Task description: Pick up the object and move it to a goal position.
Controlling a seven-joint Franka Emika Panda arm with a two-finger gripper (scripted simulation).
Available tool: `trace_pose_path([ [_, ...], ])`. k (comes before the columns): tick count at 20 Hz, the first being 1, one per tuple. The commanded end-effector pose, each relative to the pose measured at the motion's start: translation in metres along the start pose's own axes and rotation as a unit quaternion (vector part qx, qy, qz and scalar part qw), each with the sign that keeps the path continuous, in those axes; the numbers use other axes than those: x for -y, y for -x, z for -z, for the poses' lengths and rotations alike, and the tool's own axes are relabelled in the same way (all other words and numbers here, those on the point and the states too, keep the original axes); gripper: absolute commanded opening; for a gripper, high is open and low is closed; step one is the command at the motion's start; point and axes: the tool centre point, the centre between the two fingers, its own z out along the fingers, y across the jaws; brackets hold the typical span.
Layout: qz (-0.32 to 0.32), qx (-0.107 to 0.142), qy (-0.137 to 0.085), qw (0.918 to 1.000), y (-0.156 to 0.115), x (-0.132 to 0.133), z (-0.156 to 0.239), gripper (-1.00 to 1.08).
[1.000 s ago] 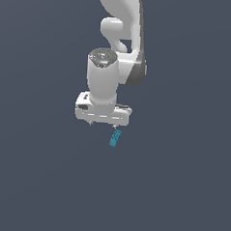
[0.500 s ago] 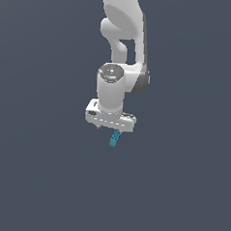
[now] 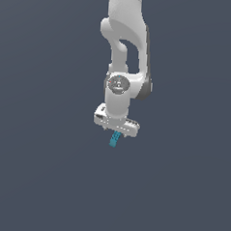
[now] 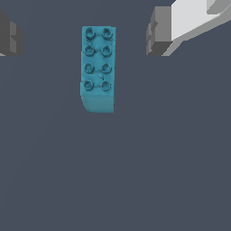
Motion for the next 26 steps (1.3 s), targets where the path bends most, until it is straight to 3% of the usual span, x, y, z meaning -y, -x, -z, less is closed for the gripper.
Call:
trace_pose_path([
  [1,-0.010,0.001,-0.001,1.0000,0.003,0.002,-0.005,1.00],
  [9,-0.012,0.002,0.000,0.9999,0.005,0.003,-0.011,1.00],
  [24,-0.014,0.002,-0.001,0.9999,0.005,0.004,-0.059,1.00],
  [25,-0.014,0.002,-0.001,0.9999,0.005,0.004,-0.059,-1.00],
  [26,-0.014,0.002,-0.001,0.9999,0.005,0.004,-0.059,-1.00],
])
